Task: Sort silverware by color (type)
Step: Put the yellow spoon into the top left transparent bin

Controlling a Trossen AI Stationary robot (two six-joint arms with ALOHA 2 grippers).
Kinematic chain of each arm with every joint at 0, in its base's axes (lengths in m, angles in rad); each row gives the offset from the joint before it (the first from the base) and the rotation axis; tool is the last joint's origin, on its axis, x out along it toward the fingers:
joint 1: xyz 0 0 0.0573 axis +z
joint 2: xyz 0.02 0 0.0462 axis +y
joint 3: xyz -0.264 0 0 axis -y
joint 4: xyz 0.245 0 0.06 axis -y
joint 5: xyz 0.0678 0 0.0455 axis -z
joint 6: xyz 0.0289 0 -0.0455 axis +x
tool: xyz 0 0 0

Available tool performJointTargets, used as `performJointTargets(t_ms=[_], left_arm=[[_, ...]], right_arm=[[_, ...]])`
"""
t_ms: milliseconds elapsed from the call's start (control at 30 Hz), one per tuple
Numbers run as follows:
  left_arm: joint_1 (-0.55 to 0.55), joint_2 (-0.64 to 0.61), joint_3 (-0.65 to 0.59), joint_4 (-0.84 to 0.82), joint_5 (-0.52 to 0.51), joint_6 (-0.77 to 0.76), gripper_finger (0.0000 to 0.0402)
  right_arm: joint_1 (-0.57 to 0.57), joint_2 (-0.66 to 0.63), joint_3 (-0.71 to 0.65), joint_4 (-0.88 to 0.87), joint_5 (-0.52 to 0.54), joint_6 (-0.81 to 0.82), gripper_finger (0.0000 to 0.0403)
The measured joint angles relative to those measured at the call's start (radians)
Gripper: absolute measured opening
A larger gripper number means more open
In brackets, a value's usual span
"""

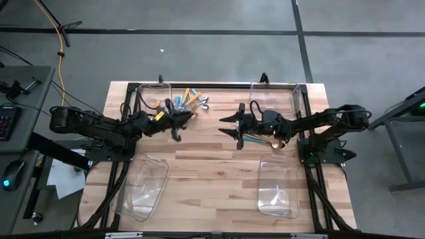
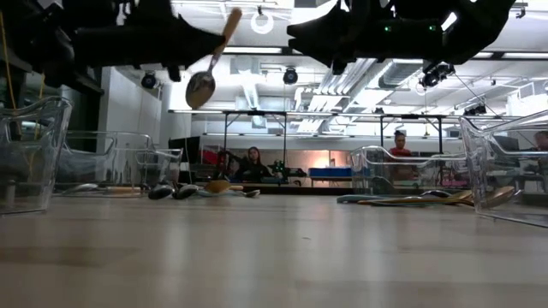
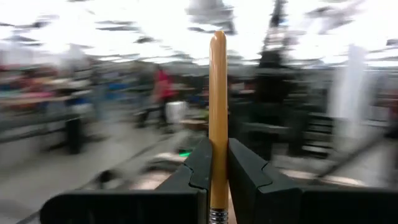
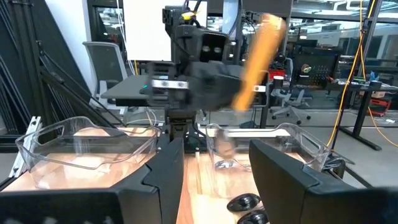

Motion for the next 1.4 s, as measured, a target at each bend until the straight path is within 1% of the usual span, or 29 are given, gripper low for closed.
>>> performJointTargets(t_ms=[67,133,200,233,333,433,467,533,633,700,767,867,933,1133,1233,1400], left_arm=[[0.0,-0.001,0.02,-0.054,-0.152,0.022,0.0019],[0.011,-0.014,0.057,-0.144,-0.335,0.055,0.0019],[0.04,-0.035,0.114,-0.293,-0.5,0.104,0.0018],[0.06,-0.048,0.151,-0.404,-0.572,0.119,0.0017],[0.128,-0.086,0.281,-0.775,-0.688,0.105,0.0015],[0.202,-0.094,0.418,-1.184,-0.753,-0.019,0.0014],[0.225,-0.093,0.454,-1.304,-0.758,-0.069,0.0014],[0.264,-0.093,0.502,-1.483,-0.759,-0.171,0.0014],[0.305,-0.093,0.509,-1.671,-0.754,-0.31,0.0013],[0.328,-0.093,0.492,-1.749,-0.729,-0.404,0.0013],[0.35,-0.091,0.461,-1.773,-0.677,-0.462,0.0013],[0.369,-0.074,0.409,-1.76,-0.571,-0.493,0.0013],[0.38,-0.06,0.386,-1.759,-0.528,-0.508,0.0012],[0.403,-0.001,0.351,-1.759,-0.462,-0.516,0.0012],[0.413,0.039,0.35,-1.76,-0.409,-0.515,0.0012],[0.424,0.105,0.353,-1.751,-0.382,-0.52,0.0012]], right_arm=[[0.0,0.0,0.0,0.0,0.002,0.0,0.0168],[0.0,0.0,0.0,0.0,0.002,0.0,0.0167],[0.0,0.0,0.0,0.0,0.002,0.004,0.0168],[0.0,0.0,0.0,0.0,0.002,0.009,0.0168],[0.0,0.0,0.0,-0.006,0.003,0.019,0.0168],[0.0,0.0,0.0,-0.012,0.003,0.019,0.0168],[0.0,0.0,0.001,-0.016,0.003,0.019,0.0167],[0.0,0.0,0.001,-0.023,0.003,0.02,0.0167],[0.0,0.0,0.001,-0.028,0.003,0.032,0.0167],[0.0,0.0,0.001,-0.038,0.005,0.037,0.0167],[0.0,0.0,0.001,-0.045,0.005,0.037,0.0168],[-0.003,0.0,0.001,-0.045,0.005,0.037,0.0168],[-0.008,0.0,0.001,-0.046,0.005,0.038,0.0167],[-0.03,0.0,0.001,-0.045,0.005,0.056,0.0168],[-0.033,0.0,0.001,-0.045,0.006,0.056,0.0167],[-0.032,0.0,0.001,-0.045,0.004,0.057,0.0167]])
